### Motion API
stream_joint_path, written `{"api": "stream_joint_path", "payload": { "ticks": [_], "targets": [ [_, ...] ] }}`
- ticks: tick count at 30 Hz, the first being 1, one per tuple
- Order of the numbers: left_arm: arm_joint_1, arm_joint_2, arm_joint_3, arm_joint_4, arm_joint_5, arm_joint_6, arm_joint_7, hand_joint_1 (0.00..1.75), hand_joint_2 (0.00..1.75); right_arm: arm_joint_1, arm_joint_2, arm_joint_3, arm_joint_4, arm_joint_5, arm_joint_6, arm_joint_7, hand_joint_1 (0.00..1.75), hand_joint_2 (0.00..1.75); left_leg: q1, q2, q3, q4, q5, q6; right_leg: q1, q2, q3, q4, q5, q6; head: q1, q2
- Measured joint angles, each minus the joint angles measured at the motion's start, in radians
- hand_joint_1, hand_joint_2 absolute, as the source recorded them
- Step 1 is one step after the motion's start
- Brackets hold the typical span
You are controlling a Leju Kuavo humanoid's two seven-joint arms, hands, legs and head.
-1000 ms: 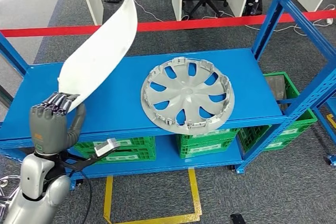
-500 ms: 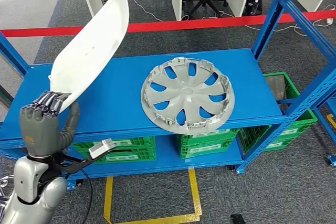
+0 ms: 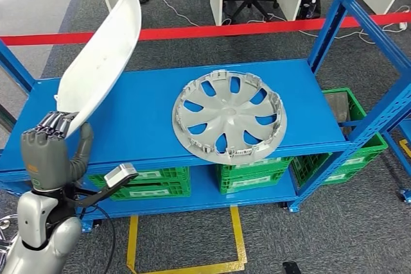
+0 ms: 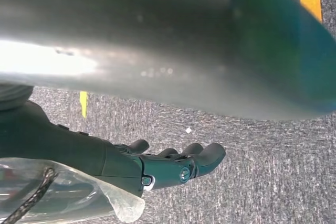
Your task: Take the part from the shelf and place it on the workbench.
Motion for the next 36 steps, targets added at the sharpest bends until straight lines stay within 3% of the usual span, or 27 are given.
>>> {"api": "stream_joint_path", "payload": {
  "ticks": [22,26,28,30,33,34,35,36],
  "targets": [
    [0.050,0.040,0.014,-0.020,-0.021,0.000,0.037,1.75,1.75,0.000,0.012,0.000,0.000,0.002,-0.019,0.002,0.00,0.00,0.000,0.000,0.000,0.000,0.000,0.000,0.000,0.000,0.000,0.000,0.000,0.000,0.000,0.000],
    [0.092,0.063,0.047,-0.051,-0.021,0.000,0.039,1.75,1.75,0.000,0.030,0.001,0.000,0.007,-0.032,0.007,0.00,0.00,-0.004,0.000,-0.002,0.008,-0.002,0.015,-0.005,0.000,0.001,-0.007,0.006,0.010,-0.001,0.000],
    [0.110,0.071,0.062,-0.066,-0.022,0.000,0.039,1.75,1.75,0.000,0.037,0.001,0.000,0.009,-0.036,0.011,0.00,0.00,0.001,0.003,0.004,-0.013,0.013,0.024,-0.002,0.000,0.001,-0.009,0.004,0.016,0.000,0.000],
    [0.125,0.076,0.074,-0.077,-0.022,0.002,0.038,1.75,1.75,0.000,0.041,0.002,0.000,0.010,-0.039,0.013,0.00,0.00,0.008,0.007,0.009,-0.036,0.029,0.032,0.000,-0.002,-0.021,0.039,-0.037,0.020,0.002,0.000],
    [0.149,0.081,0.091,-0.085,-0.023,0.003,0.038,1.75,1.75,0.000,0.045,0.004,0.000,0.011,-0.041,0.014,0.00,0.00,0.011,0.010,0.002,-0.039,0.035,0.033,-0.004,-0.003,-0.097,0.218,-0.126,0.030,0.002,0.000],
    [0.159,0.083,0.096,-0.086,-0.023,0.003,0.038,1.75,1.75,0.000,0.046,0.004,0.000,0.011,-0.041,0.015,0.00,0.00,0.012,0.011,-0.001,-0.037,0.036,0.031,-0.007,-0.004,-0.107,0.248,-0.130,0.034,0.002,0.000],
    [0.168,0.085,0.100,-0.087,-0.023,0.003,0.038,1.75,1.75,0.000,0.047,0.005,0.000,0.011,-0.041,0.015,0.00,0.00,0.014,0.011,-0.004,-0.034,0.037,0.028,-0.009,-0.004,-0.100,0.240,-0.114,0.038,0.002,0.000],
    [0.176,0.087,0.105,-0.089,-0.023,0.003,0.038,1.75,1.75,0.000,0.048,0.006,0.000,0.011,-0.042,0.015,0.00,0.00,0.017,0.011,-0.007,-0.029,0.036,0.024,-0.012,-0.005,-0.073,0.194,-0.082,0.042,0.002,0.000]
  ]
}}
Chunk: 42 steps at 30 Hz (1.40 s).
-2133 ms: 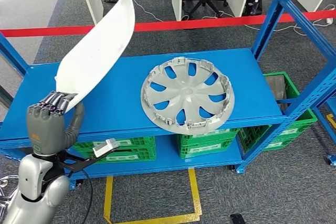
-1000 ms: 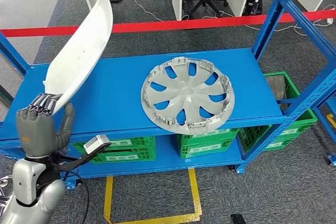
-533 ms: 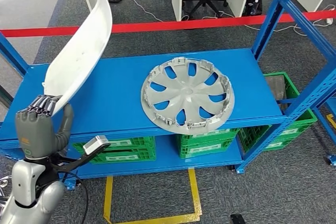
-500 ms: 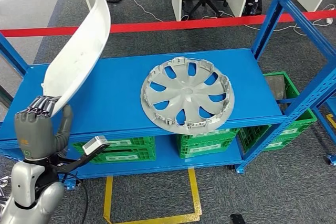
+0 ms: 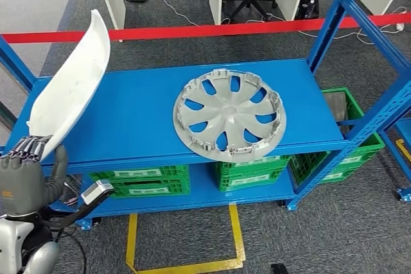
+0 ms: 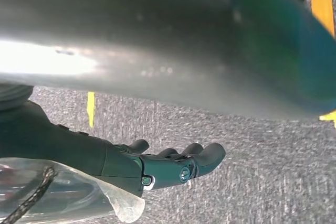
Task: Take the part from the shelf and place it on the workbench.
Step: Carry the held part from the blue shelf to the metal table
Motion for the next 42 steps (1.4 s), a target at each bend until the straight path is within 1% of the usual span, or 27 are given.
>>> {"api": "stream_joint_path", "payload": {
  "ticks": [2,3,5,7,8,10,12,13,14,15,17,19,22,23,24,27,28,29,30,32,34,35,37,38,39,40,42],
  "targets": [
    [0.012,0.003,0.009,-0.005,0.000,0.000,0.000,1.75,1.75,-0.002,0.004,0.001,0.000,0.001,-0.001,0.001,0.00,0.00,0.005,-0.002,-0.010,0.016,-0.004,-0.013,-0.003,0.003,0.072,-0.129,0.049,0.007,0.002,0.000],
    [0.015,0.004,0.014,-0.008,0.000,0.000,0.000,1.75,1.75,-0.004,0.007,0.001,0.000,0.002,-0.003,0.001,0.00,0.00,0.006,-0.003,-0.016,0.024,-0.005,-0.022,-0.003,0.006,0.095,-0.170,0.060,0.005,0.004,0.000],
    [0.022,0.009,0.023,-0.012,0.001,0.000,-0.002,1.75,1.75,-0.006,0.013,0.001,0.000,0.002,-0.008,0.004,0.00,0.00,0.003,-0.007,-0.027,0.036,-0.001,-0.036,0.001,0.012,0.103,-0.185,0.057,-0.008,0.006,0.000],
    [0.029,0.011,0.029,-0.014,0.002,0.000,-0.003,1.75,1.75,-0.005,0.015,0.001,0.000,0.002,-0.012,0.006,0.00,0.00,0.005,-0.008,-0.034,0.043,-0.001,-0.046,0.000,0.008,0.090,-0.182,0.062,-0.026,0.006,0.000],
    [0.032,0.013,0.031,-0.014,0.002,0.000,-0.003,1.75,1.75,-0.004,0.017,0.001,0.000,0.002,-0.014,0.007,0.00,0.00,0.007,-0.004,-0.042,0.057,-0.017,-0.051,0.000,0.005,0.084,-0.181,0.067,-0.036,0.005,0.000],
    [0.035,0.014,0.036,-0.014,0.003,0.000,-0.003,1.75,1.75,-0.005,0.019,0.001,0.000,0.002,-0.016,0.007,0.00,0.00,0.008,0.007,-0.075,0.141,-0.089,-0.057,0.001,-0.003,0.067,-0.182,0.080,-0.054,0.004,0.000],
    [0.037,0.015,0.040,-0.014,0.003,0.000,-0.003,1.75,1.75,-0.004,0.019,0.001,0.000,0.002,-0.016,0.007,0.00,0.00,0.008,0.010,-0.114,0.274,-0.166,-0.060,0.006,-0.010,0.049,-0.181,0.093,-0.063,0.003,0.000],
    [0.039,0.015,0.040,-0.014,0.003,0.000,-0.003,1.75,1.75,-0.004,0.020,0.001,0.000,0.002,-0.016,0.007,0.00,0.00,0.008,0.010,-0.121,0.316,-0.181,-0.059,0.008,-0.013,0.041,-0.181,0.099,-0.064,0.003,0.000],
    [0.040,0.016,0.041,-0.014,0.003,0.000,-0.003,1.75,1.75,-0.004,0.020,0.001,0.000,0.002,-0.016,0.007,0.00,0.00,0.008,0.010,-0.110,0.322,-0.177,-0.057,0.010,-0.016,0.033,-0.181,0.105,-0.064,0.004,0.000],
    [0.041,0.016,0.041,-0.014,0.002,0.000,-0.003,1.75,1.75,-0.004,0.020,0.001,0.000,0.002,-0.016,0.007,0.00,0.00,0.007,0.010,-0.080,0.287,-0.156,-0.054,0.012,-0.018,0.026,-0.181,0.111,-0.064,0.004,0.000],
    [0.040,0.016,0.041,-0.014,0.002,0.000,-0.003,1.75,1.75,-0.006,0.021,0.001,0.000,0.002,-0.015,0.006,0.00,0.00,0.004,0.012,0.014,0.145,-0.108,-0.042,0.014,-0.019,0.015,-0.181,0.124,-0.060,0.004,0.000],
    [0.039,0.016,0.041,-0.014,0.002,0.000,-0.003,1.75,1.75,-0.008,0.023,0.001,0.000,-0.001,-0.014,0.006,0.00,0.00,-0.003,0.013,0.075,0.037,-0.091,-0.033,0.015,-0.019,0.006,-0.181,0.137,-0.050,0.004,0.000],
    [0.040,0.017,0.041,-0.015,0.002,0.000,0.000,1.75,1.75,-0.008,0.026,0.001,0.000,-0.009,-0.013,0.006,0.00,0.00,-0.007,0.014,0.073,0.012,-0.078,-0.023,0.012,-0.019,0.000,-0.187,0.156,-0.027,0.004,0.000],
    [0.040,0.017,0.041,-0.015,0.002,0.000,0.000,1.75,1.75,-0.008,0.026,0.001,0.000,-0.011,-0.013,0.005,0.00,0.00,-0.006,0.016,0.067,0.008,-0.069,-0.017,0.011,-0.017,-0.006,-0.181,0.145,-0.021,0.005,0.000],
    [0.040,0.017,0.040,-0.015,0.002,0.000,0.001,1.75,1.75,-0.007,0.027,0.001,0.000,-0.012,-0.013,0.005,0.00,0.00,-0.005,0.018,0.059,0.004,-0.058,-0.010,0.011,-0.015,-0.016,-0.159,0.118,-0.016,0.006,0.000],
    [0.042,0.016,0.040,-0.015,0.002,0.000,0.002,1.75,1.75,-0.008,0.027,0.001,0.000,-0.013,-0.013,0.005,0.00,0.00,-0.007,0.020,0.021,0.004,-0.027,0.002,0.012,-0.010,-0.070,0.011,-0.011,-0.010,0.008,0.000],
    [0.043,0.016,0.040,-0.015,0.002,0.000,0.002,1.75,1.75,-0.008,0.027,0.001,0.000,-0.014,-0.013,0.005,0.00,0.00,-0.009,0.020,0.006,0.005,-0.016,0.003,0.012,-0.009,-0.079,0.064,-0.030,-0.009,0.007,0.000],
    [0.044,0.016,0.040,-0.015,0.002,0.000,0.002,1.75,1.75,-0.008,0.027,0.001,0.000,-0.015,-0.014,0.005,0.00,0.00,-0.011,0.020,-0.008,0.007,-0.006,0.003,0.013,-0.009,-0.074,0.088,-0.027,-0.009,0.007,0.000],
    [0.044,0.016,0.040,-0.015,0.002,0.000,0.002,1.75,1.75,-0.008,0.027,0.001,0.000,-0.019,-0.015,0.003,0.00,0.00,-0.013,0.019,-0.022,0.009,0.003,0.003,0.013,-0.009,-0.051,0.076,-0.004,-0.011,0.007,0.000],
    [0.045,0.015,0.040,-0.015,0.002,-0.001,0.002,1.75,1.75,-0.009,0.027,-0.001,0.000,-0.029,-0.018,-0.004,0.00,0.00,-0.016,0.019,-0.045,0.014,0.019,-0.001,0.016,-0.008,0.043,-0.044,0.044,-0.021,0.007,0.000],
    [0.045,0.015,0.039,-0.015,0.004,0.000,0.001,1.75,1.75,-0.013,0.026,-0.006,0.000,-0.043,-0.026,-0.015,0.00,0.00,-0.019,0.019,-0.059,0.018,0.034,-0.009,0.021,-0.006,0.137,-0.184,0.045,-0.031,0.006,0.000],
    [0.045,0.014,0.037,-0.015,0.006,0.000,-0.001,1.75,1.75,-0.014,0.026,-0.009,0.000,-0.049,-0.032,-0.021,0.00,0.00,-0.018,0.020,-0.063,0.018,0.043,-0.014,0.023,-0.005,0.158,-0.222,0.037,-0.034,0.006,0.000],
    [0.045,0.013,0.031,-0.015,0.014,0.000,-0.006,1.75,1.75,-0.014,0.027,-0.016,-0.001,-0.057,-0.047,-0.035,0.00,0.00,-0.016,0.019,-0.068,0.015,0.058,-0.025,0.024,-0.007,0.156,-0.243,0.042,-0.044,0.007,0.000],
    [0.046,0.012,0.028,-0.015,0.019,0.000,-0.008,1.75,1.75,-0.014,0.028,-0.020,-0.001,-0.060,-0.055,-0.042,0.00,0.00,-0.015,0.018,-0.072,0.019,0.051,-0.031,0.023,-0.009,0.151,-0.245,0.052,-0.052,0.007,0.000],
    [0.047,0.012,0.024,-0.015,0.023,-0.001,-0.011,1.75,1.75,-0.015,0.029,-0.024,-0.001,-0.062,-0.064,-0.048,0.00,0.00,-0.012,0.018,-0.080,0.037,0.025,-0.038,0.021,-0.013,0.143,-0.248,0.063,-0.061,0.005,0.000],
    [0.048,0.012,0.021,-0.014,0.026,-0.001,-0.012,1.75,1.75,-0.015,0.030,-0.027,-0.001,-0.064,-0.072,-0.052,0.00,0.00,-0.009,0.017,-0.091,0.074,-0.019,-0.044,0.019,-0.016,0.135,-0.251,0.075,-0.068,0.003,0.000],
    [0.051,0.012,0.017,-0.013,0.032,-0.002,-0.014,1.75,1.75,-0.016,0.031,-0.032,-0.001,-0.066,-0.083,-0.054,0.00,0.00,-0.002,0.018,-0.116,0.195,-0.119,-0.056,0.020,-0.020,0.111,-0.248,0.096,-0.075,0.000,0.000]
  ]
}}
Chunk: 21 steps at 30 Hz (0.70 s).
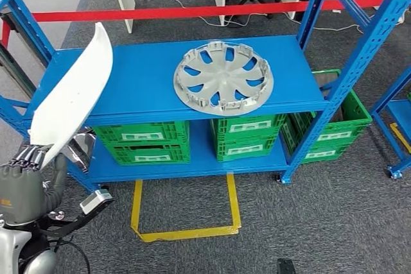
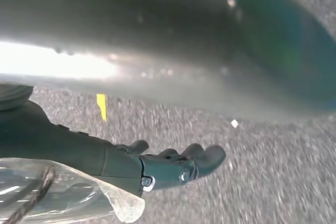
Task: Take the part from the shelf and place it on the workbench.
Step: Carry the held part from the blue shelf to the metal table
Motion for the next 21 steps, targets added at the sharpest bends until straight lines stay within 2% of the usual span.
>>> {"api": "stream_joint_path", "payload": {
  "ticks": [1,2,3,4,5,6,7,8,9,11,12,14,15,16,17,18,19,20,21],
  "targets": [
    [0.002,0.000,-0.002,0.000,0.003,0.000,0.000,1.75,1.75,0.000,0.002,-0.001,0.000,0.000,-0.004,0.006,0.00,0.00,0.003,0.000,-0.007,0.058,-0.025,-0.005,0.000,-0.001,-0.014,0.003,0.010,0.001,0.000,0.000],
    [0.005,0.000,-0.003,0.001,0.005,-0.001,0.000,1.75,1.75,0.000,0.005,-0.002,0.000,0.000,-0.009,0.016,0.00,0.00,0.006,0.000,-0.003,0.092,-0.027,-0.009,0.000,-0.002,-0.029,0.006,0.019,0.003,0.000,0.000],
    [0.007,0.000,-0.003,0.001,0.007,-0.001,0.000,1.75,1.75,0.000,0.009,-0.002,0.000,0.001,-0.013,0.027,0.00,0.00,0.008,0.001,0.015,0.093,-0.008,-0.012,-0.001,-0.002,-0.045,0.011,0.027,0.006,0.000,0.000],
    [0.009,0.000,-0.003,0.001,0.008,-0.001,0.000,1.75,1.75,0.000,0.014,-0.002,0.000,0.003,-0.017,0.037,0.00,0.00,0.011,0.001,0.049,0.058,0.020,-0.014,-0.001,-0.003,-0.060,0.018,0.033,0.009,0.000,0.000],
    [0.010,0.000,-0.004,0.001,0.008,-0.001,0.000,1.75,1.75,0.000,0.019,-0.002,0.000,0.005,-0.019,0.042,0.00,0.00,0.013,0.001,0.094,-0.004,0.041,-0.016,-0.002,-0.003,-0.074,0.026,0.039,0.013,0.000,0.000],
    [0.012,0.000,-0.004,0.000,0.008,-0.001,0.000,1.75,1.75,-0.001,0.023,-0.002,0.000,0.007,-0.022,0.045,0.00,0.00,0.013,0.001,0.140,-0.076,0.048,-0.015,-0.002,-0.004,-0.087,0.034,0.044,0.019,-0.001,0.000],
    [0.014,0.000,-0.004,0.000,0.009,0.000,0.000,1.75,1.75,0.000,0.027,-0.002,0.000,0.009,-0.023,0.046,0.00,0.00,0.012,0.000,0.177,-0.136,0.043,-0.010,-0.001,-0.003,-0.096,0.040,0.050,0.025,0.000,0.000],
    [0.017,0.000,-0.003,0.000,0.008,0.000,0.000,1.75,1.75,0.000,0.031,-0.002,-0.001,0.012,-0.022,0.052,0.00,0.00,0.009,0.000,0.198,-0.174,0.033,-0.003,0.000,-0.003,-0.103,0.043,0.057,0.032,0.000,0.000],
    [0.020,0.000,-0.003,0.000,0.009,0.000,0.000,1.75,1.75,0.000,0.034,-0.001,-0.001,0.016,-0.016,0.066,0.00,0.00,0.005,-0.001,0.203,-0.189,0.028,0.005,0.001,-0.003,-0.107,0.043,0.065,0.040,0.000,0.000],
    [0.022,-0.002,-0.003,0.000,0.012,-0.001,0.000,1.75,1.75,0.001,0.040,-0.001,0.000,0.025,0.005,0.113,0.00,0.00,0.005,0.001,0.191,-0.190,0.039,0.024,-0.002,-0.002,-0.116,0.044,0.068,0.054,0.001,0.000],
    [0.020,-0.004,-0.004,0.001,0.014,-0.002,0.000,1.75,1.75,0.002,0.042,0.000,0.000,0.027,0.016,0.135,0.00,0.00,0.005,0.002,0.182,-0.191,0.048,0.035,-0.003,0.000,-0.126,0.059,0.048,0.059,0.002,0.000],
    [0.016,-0.008,-0.004,0.003,0.017,-0.003,0.000,1.75,1.75,0.002,0.046,0.000,0.000,0.031,0.027,0.158,0.00,0.00,0.004,0.005,0.160,-0.192,0.067,0.050,-0.004,0.006,-0.160,0.151,-0.040,0.063,0.003,0.000],
    [0.014,-0.010,-0.004,0.005,0.019,-0.005,0.000,1.75,1.75,0.002,0.048,0.001,0.000,0.032,0.030,0.165,0.00,0.00,0.001,0.006,0.148,-0.191,0.077,0.055,-0.004,0.008,-0.180,0.220,-0.087,0.063,0.004,0.000],
    [0.013,-0.012,-0.004,0.007,0.022,-0.007,-0.001,1.75,1.75,0.001,0.050,0.001,0.000,0.035,0.039,0.181,0.00,0.00,-0.002,0.006,0.135,-0.190,0.086,0.057,-0.004,0.010,-0.194,0.284,-0.117,0.062,0.003,0.000],
    [0.010,-0.013,-0.004,0.009,0.028,-0.011,-0.002,1.75,1.75,0.000,0.051,0.004,0.000,0.041,0.056,0.214,0.00,0.00,-0.005,0.007,0.121,-0.188,0.096,0.058,-0.003,0.010,-0.196,0.324,-0.125,0.061,0.003,0.000],
    [0.006,-0.015,-0.006,0.013,0.035,-0.016,-0.004,1.75,1.75,-0.002,0.052,0.009,0.000,0.046,0.075,0.257,0.00,0.00,-0.008,0.006,0.109,-0.187,0.104,0.058,-0.002,0.010,-0.183,0.331,-0.111,0.058,0.003,0.000],
    [-0.001,-0.017,-0.008,0.018,0.042,-0.020,-0.006,1.75,1.75,-0.003,0.053,0.015,0.000,0.052,0.093,0.302,0.00,0.00,-0.010,0.005,0.097,-0.185,0.113,0.058,0.000,0.011,-0.150,0.298,-0.083,0.053,0.003,0.000],
    [-0.008,-0.020,-0.011,0.024,0.047,-0.023,-0.006,1.75,1.75,-0.004,0.053,0.021,0.000,0.057,0.104,0.337,0.00,0.00,-0.013,0.004,0.087,-0.184,0.120,0.057,0.003,0.012,-0.101,0.232,-0.055,0.045,0.004,0.000],
    [-0.015,-0.023,-0.014,0.030,0.050,-0.024,-0.007,1.75,1.75,-0.006,0.054,0.025,0.000,0.059,0.108,0.355,0.00,0.00,-0.015,0.003,0.079,-0.182,0.127,0.055,0.007,0.012,-0.047,0.154,-0.041,0.035,0.003,0.000]
  ]
}}
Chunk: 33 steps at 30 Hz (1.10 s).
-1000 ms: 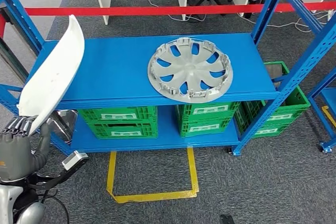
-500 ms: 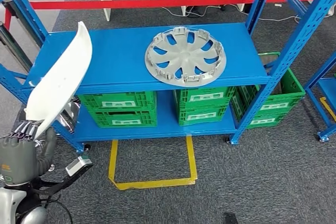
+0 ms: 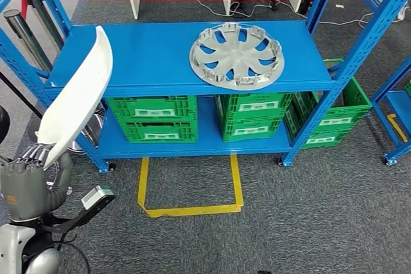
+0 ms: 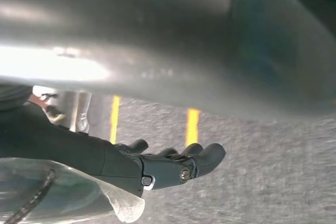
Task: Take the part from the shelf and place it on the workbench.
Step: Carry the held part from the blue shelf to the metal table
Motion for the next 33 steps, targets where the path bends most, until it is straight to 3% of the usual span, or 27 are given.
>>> {"api": "stream_joint_path", "payload": {
  "ticks": [2,3,5,7,10,11,12,13,15,17,20,21,23,25,26,27,28,29,30,31,32,33],
  "targets": [
    [-0.011,-0.004,-0.004,0.010,0.003,-0.001,0.000,1.75,1.75,-0.002,0.001,0.006,0.000,0.003,0.003,0.012,0.00,0.00,-0.001,0.001,-0.012,0.001,0.015,-0.009,0.007,0.002,0.074,-0.120,0.002,-0.013,-0.001,0.000],
    [-0.016,-0.005,-0.006,0.015,0.004,-0.002,0.000,1.75,1.75,-0.003,0.002,0.009,0.000,0.004,0.004,0.014,0.00,0.00,0.000,0.003,-0.017,0.000,0.024,-0.015,0.010,0.002,0.085,-0.143,-0.002,-0.015,-0.001,0.000],
    [-0.024,-0.007,-0.009,0.024,0.004,-0.001,-0.001,1.75,1.75,-0.004,0.005,0.014,0.000,0.009,0.009,0.024,0.00,0.00,0.003,0.004,-0.026,-0.001,0.035,-0.026,0.009,0.001,0.076,-0.157,0.013,-0.019,0.000,0.000],
    [-0.033,-0.008,-0.013,0.033,0.006,0.000,-0.001,1.75,1.75,-0.007,0.008,0.022,0.000,0.016,0.022,0.057,0.00,0.00,0.004,0.003,-0.044,0.037,-0.010,-0.038,0.003,-0.003,0.061,-0.165,0.032,-0.030,-0.003,0.000],
    [-0.052,-0.008,-0.024,0.055,0.012,0.000,0.000,1.75,1.75,-0.008,0.014,0.031,0.000,0.005,0.049,0.136,0.00,0.00,0.014,0.003,-0.086,0.214,-0.143,-0.056,0.002,-0.009,0.027,-0.156,0.056,-0.039,-0.006,0.000],
    [-0.059,-0.008,-0.030,0.064,0.014,0.000,0.001,1.75,1.75,-0.008,0.016,0.031,0.000,-0.005,0.061,0.166,0.00,0.00,0.017,0.003,-0.089,0.261,-0.160,-0.061,0.002,-0.010,0.012,-0.150,0.064,-0.039,-0.006,0.000],
    [-0.068,-0.008,-0.038,0.074,0.017,-0.001,0.002,1.75,1.75,-0.009,0.018,0.031,0.000,-0.014,0.074,0.197,0.00,0.00,0.020,0.003,-0.079,0.278,-0.155,-0.065,0.001,-0.011,-0.004,-0.143,0.070,-0.037,-0.006,0.000],
    [-0.078,-0.008,-0.047,0.084,0.019,-0.002,0.003,1.75,1.75,-0.009,0.019,0.031,-0.001,-0.023,0.087,0.227,0.00,0.00,0.024,0.003,-0.053,0.259,-0.133,-0.067,0.000,-0.011,-0.020,-0.135,0.076,-0.034,-0.006,0.000],
    [-0.107,-0.008,-0.071,0.105,0.025,-0.002,0.003,1.75,1.75,-0.010,0.021,0.031,-0.001,-0.041,0.105,0.273,0.00,0.00,0.028,0.003,0.032,0.143,-0.092,-0.070,-0.002,-0.012,-0.049,-0.117,0.086,-0.024,-0.006,0.000],
    [-0.135,-0.009,-0.096,0.125,0.031,-0.003,0.004,1.75,1.75,-0.011,0.023,0.027,-0.002,-0.058,0.109,0.295,0.00,0.00,0.025,0.000,0.097,0.035,-0.091,-0.063,-0.002,-0.012,-0.069,-0.104,0.098,-0.011,-0.006,0.000],
    [-0.168,-0.011,-0.129,0.158,0.045,-0.005,0.005,1.75,1.75,-0.010,0.022,0.016,-0.002,-0.076,0.102,0.297,0.00,0.00,0.019,0.000,0.096,0.007,-0.086,-0.035,-0.005,-0.010,-0.081,-0.104,0.120,0.010,-0.006,0.000],
    [-0.177,-0.013,-0.138,0.169,0.049,-0.005,0.005,1.75,1.75,-0.009,0.022,0.012,-0.002,-0.079,0.096,0.296,0.00,0.00,0.019,0.002,0.089,0.005,-0.077,-0.024,-0.006,-0.007,-0.087,-0.099,0.109,0.016,-0.005,0.000],
    [-0.191,-0.017,-0.153,0.185,0.053,-0.006,0.003,1.75,1.75,-0.009,0.022,0.005,-0.002,-0.082,0.079,0.290,0.00,0.00,0.021,0.007,0.066,0.000,-0.054,-0.005,-0.008,-0.002,-0.111,-0.037,0.034,0.023,-0.003,0.000],
    [-0.198,-0.021,-0.163,0.197,0.056,-0.006,0.003,1.75,1.75,-0.010,0.022,-0.001,-0.002,-0.085,0.059,0.279,0.00,0.00,0.018,0.007,0.035,0.001,-0.031,0.002,-0.007,-0.001,-0.140,0.089,-0.064,0.025,0.000,0.000],
    [-0.199,-0.023,-0.167,0.201,0.057,-0.005,0.002,1.75,1.75,-0.010,0.022,-0.005,-0.002,-0.087,0.050,0.273,0.00,0.00,0.016,0.008,0.019,0.001,-0.018,0.002,-0.006,-0.001,-0.146,0.147,-0.085,0.025,0.001,0.000],
    [-0.199,-0.024,-0.169,0.205,0.059,-0.003,0.001,1.75,1.75,-0.010,0.022,-0.008,-0.002,-0.088,0.042,0.268,0.00,0.00,0.014,0.008,0.003,0.002,-0.006,0.002,-0.006,-0.001,-0.142,0.184,-0.080,0.024,0.001,0.000],
    [-0.199,-0.026,-0.171,0.209,0.061,-0.002,-0.001,1.75,1.75,-0.010,0.021,-0.010,-0.002,-0.089,0.032,0.262,0.00,0.00,0.012,0.008,-0.013,0.002,0.007,0.002,-0.006,-0.001,-0.123,0.188,-0.052,0.021,0.001,0.000],
    [-0.199,-0.027,-0.173,0.211,0.062,0.000,-0.002,1.75,1.75,-0.009,0.021,-0.013,-0.002,-0.090,0.022,0.256,0.00,0.00,0.010,0.007,-0.027,0.003,0.019,0.000,-0.005,0.000,-0.086,0.157,-0.017,0.016,0.001,0.000],
    [-0.199,-0.028,-0.173,0.212,0.063,0.002,-0.004,1.75,1.75,-0.009,0.021,-0.016,-0.002,-0.091,0.011,0.249,0.00,0.00,0.009,0.007,-0.039,0.003,0.030,-0.001,-0.002,0.001,-0.033,0.094,0.004,0.009,0.001,0.000],
    [-0.200,-0.030,-0.174,0.213,0.063,0.004,-0.005,1.75,1.75,-0.010,0.021,-0.018,-0.003,-0.092,0.001,0.242,0.00,0.00,0.007,0.006,-0.048,0.004,0.041,-0.005,0.000,0.001,0.031,0.008,0.006,0.002,0.001,0.000],
    [-0.201,-0.031,-0.174,0.213,0.063,0.006,-0.005,1.75,1.75,-0.010,0.021,-0.020,-0.003,-0.093,-0.006,0.235,0.00,0.00,0.006,0.006,-0.054,0.005,0.051,-0.009,0.003,0.002,0.085,-0.073,-0.007,-0.003,0.000,0.000],
    [-0.202,-0.033,-0.174,0.213,0.063,0.008,-0.006,1.75,1.75,-0.011,0.021,-0.022,-0.004,-0.093,-0.010,0.228,0.00,0.00,0.006,0.006,-0.059,0.004,0.063,-0.014,0.006,0.003,0.120,-0.131,-0.023,-0.006,0.000,0.000]
  ]
}}
